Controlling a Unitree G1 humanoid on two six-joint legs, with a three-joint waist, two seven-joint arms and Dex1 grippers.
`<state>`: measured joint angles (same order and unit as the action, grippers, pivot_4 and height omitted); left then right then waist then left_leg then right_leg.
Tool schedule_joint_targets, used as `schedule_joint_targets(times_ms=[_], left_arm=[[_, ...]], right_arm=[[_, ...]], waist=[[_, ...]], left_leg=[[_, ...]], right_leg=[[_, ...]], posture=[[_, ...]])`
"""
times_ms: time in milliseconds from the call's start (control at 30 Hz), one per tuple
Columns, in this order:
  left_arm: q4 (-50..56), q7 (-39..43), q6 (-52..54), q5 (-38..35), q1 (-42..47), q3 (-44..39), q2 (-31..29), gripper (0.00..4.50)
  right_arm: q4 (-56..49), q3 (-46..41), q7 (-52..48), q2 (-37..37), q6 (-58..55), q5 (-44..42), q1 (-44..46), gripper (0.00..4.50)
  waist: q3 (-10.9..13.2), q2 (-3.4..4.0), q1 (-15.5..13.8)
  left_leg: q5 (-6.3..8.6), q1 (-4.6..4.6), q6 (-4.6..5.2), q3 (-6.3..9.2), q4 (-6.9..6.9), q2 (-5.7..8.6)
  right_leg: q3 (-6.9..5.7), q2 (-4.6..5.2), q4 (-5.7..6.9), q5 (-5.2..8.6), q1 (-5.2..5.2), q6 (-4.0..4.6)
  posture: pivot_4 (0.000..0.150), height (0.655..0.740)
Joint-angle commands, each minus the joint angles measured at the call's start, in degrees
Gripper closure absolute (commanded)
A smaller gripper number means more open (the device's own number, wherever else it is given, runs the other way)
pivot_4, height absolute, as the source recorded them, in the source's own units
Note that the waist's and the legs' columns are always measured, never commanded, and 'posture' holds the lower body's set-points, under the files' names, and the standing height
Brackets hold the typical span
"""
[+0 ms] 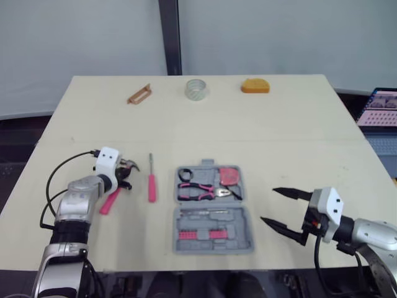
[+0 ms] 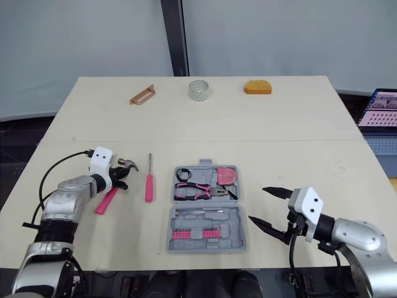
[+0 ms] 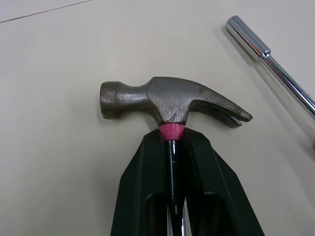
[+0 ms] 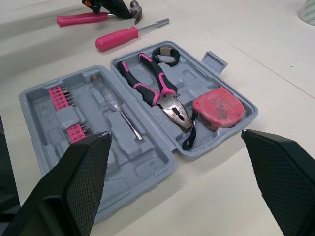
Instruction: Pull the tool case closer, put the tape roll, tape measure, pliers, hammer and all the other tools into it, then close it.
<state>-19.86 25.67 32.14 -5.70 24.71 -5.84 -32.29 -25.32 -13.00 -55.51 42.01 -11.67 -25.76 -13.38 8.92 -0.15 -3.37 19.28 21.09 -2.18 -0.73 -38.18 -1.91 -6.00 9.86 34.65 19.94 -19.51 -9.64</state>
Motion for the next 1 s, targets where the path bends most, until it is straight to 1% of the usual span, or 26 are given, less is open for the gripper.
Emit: schedule_joint_targets(times_ms=[33,167,267,433,600,800,1000], left_arm=[[7.9,7.6,1.0,0.2,-2.7,3.6,-4.5,4.47],[17.7,15.8,3.6,-1.8,-3.0,5.6,-10.8,4.47],[23.2,19.4,6.1,-3.0,-2.5,6.8,-13.2,4.47],[34.0,26.1,9.5,-5.0,-1.9,11.2,-16.8,4.47],[41.5,30.6,10.9,-4.3,-0.7,16.5,-20.5,4.47],[44.5,32.6,14.4,-3.3,5.4,22.2,-21.1,4.47],[47.5,33.7,17.6,-2.4,10.9,28.9,-18.9,4.47]], right_arm=[[-0.4,-0.3,-0.2,0.0,0.7,-0.6,0.7,0.0],[0.9,0.3,-1.7,0.5,1.3,-1.0,2.0,0.0],[1.2,0.8,-3.0,0.7,1.6,-1.3,2.5,0.0],[1.6,2.2,-6.6,1.5,2.3,-1.4,3.3,0.0],[3.1,3.0,-9.5,2.5,3.5,-1.0,3.6,0.0],[5.5,4.0,-11.0,2.8,5.3,0.0,4.5,0.0],[5.8,3.4,-11.9,3.4,6.5,0.2,3.1,0.0]], waist=[[0.0,-0.04,0.6],[0.4,-0.26,1.0],[0.6,-0.33,1.1],[0.8,-0.28,1.2],[1.0,-0.26,1.7],[1.1,-0.29,1.8],[1.1,-0.33,1.7]], left_leg=[[0.0,0.0,0.0,-0.01,0.01,0.0],[-0.02,0.06,-0.03,-0.01,0.03,-0.03],[-0.02,0.08,-0.05,0.0,0.02,-0.04],[-0.02,0.1,-0.04,0.0,0.03,-0.03],[-0.02,0.1,-0.04,0.0,0.03,-0.04],[-0.02,0.12,-0.04,0.0,0.02,-0.04],[-0.02,0.15,-0.03,0.0,0.0,-0.03]], right_leg=[[0.0,0.0,-0.01,0.0,-0.01,0.0],[0.0,-0.01,0.0,0.0,-0.08,0.0],[0.0,-0.01,0.01,0.0,-0.09,0.0],[0.0,-0.01,-0.02,0.0,-0.09,0.0],[0.0,-0.01,0.0,0.0,-0.1,0.0],[0.0,-0.01,-0.01,0.0,-0.1,0.0],[0.0,-0.01,-0.02,0.0,-0.1,0.0]], posture=[[0.15,0.74],[0.15,0.74],[0.15,0.74],[0.15,0.74],[0.15,0.74],[0.15,0.74],[0.15,0.74]])
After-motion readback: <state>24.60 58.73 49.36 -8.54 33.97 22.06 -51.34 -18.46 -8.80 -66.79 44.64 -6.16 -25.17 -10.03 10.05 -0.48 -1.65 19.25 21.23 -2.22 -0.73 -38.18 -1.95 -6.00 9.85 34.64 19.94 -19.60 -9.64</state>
